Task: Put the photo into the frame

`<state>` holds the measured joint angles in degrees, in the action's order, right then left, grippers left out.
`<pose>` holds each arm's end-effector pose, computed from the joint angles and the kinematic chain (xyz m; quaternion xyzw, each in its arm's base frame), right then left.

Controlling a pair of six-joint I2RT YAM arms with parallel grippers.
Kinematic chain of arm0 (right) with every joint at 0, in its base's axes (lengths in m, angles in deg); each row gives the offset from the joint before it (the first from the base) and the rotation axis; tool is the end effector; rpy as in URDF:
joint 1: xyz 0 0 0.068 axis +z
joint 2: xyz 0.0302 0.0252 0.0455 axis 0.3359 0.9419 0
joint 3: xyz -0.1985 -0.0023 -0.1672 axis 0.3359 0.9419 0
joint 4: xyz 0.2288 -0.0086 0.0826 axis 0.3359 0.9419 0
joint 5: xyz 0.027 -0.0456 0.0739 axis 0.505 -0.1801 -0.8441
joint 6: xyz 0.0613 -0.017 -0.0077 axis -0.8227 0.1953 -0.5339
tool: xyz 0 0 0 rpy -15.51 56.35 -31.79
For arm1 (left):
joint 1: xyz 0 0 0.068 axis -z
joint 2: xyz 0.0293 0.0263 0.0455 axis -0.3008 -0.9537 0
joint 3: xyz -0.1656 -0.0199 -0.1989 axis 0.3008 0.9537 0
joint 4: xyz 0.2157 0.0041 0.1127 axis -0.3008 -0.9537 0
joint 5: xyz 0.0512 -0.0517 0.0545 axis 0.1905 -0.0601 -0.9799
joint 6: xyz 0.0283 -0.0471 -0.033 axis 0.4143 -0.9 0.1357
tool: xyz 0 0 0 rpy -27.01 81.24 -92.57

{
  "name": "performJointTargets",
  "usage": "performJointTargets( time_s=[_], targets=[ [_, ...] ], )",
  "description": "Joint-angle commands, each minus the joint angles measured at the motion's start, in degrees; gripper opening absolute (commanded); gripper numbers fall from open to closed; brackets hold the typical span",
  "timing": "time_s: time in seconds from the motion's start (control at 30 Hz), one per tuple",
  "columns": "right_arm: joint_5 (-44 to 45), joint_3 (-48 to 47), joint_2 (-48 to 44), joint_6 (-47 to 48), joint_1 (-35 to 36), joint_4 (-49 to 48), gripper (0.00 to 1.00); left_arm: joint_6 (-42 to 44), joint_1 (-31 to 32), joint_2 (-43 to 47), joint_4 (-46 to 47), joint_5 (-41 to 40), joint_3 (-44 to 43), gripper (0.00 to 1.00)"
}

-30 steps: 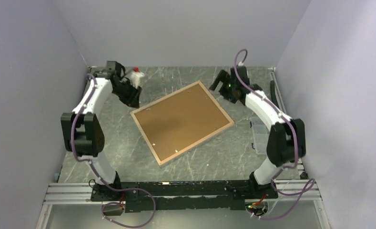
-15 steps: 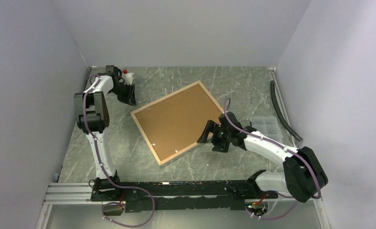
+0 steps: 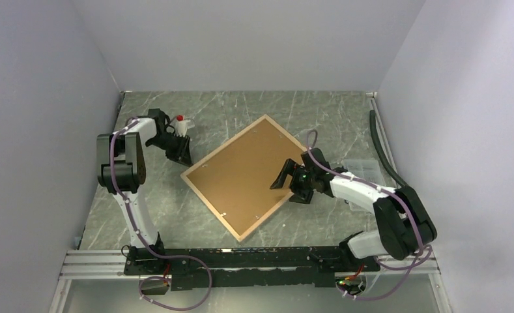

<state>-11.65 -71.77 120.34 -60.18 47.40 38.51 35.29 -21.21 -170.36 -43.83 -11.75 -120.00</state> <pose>0.2114 0.1276 0.1505 0.1658 0.9288 0.3020 0.1366 0.3694 -0.0049 0.1360 0.1767 0.9342 -0.2818 0.1288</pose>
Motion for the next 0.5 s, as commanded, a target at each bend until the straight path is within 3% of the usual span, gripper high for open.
performJointTargets(
  time_s=[0.0, 0.27, 0.47],
  targets=[
    [-0.6, -1.4, 1.9, 2.0, -4.5, -4.5, 1.00, 6.3, 1.7, 3.8, -5.3, 2.4, 6.2, 0.27],
    [2.7, -8.6, 4.1, 7.3, -12.9, 0.7, 1.00, 3.7, 7.5, 9.3, -2.7, 5.1, 13.9, 0.29],
    [9.4, -13.6, 3.2, 9.9, -13.5, 9.1, 1.00, 2.0, 5.8, 10.7, -4.0, 6.3, 13.3, 0.30]
  ],
)
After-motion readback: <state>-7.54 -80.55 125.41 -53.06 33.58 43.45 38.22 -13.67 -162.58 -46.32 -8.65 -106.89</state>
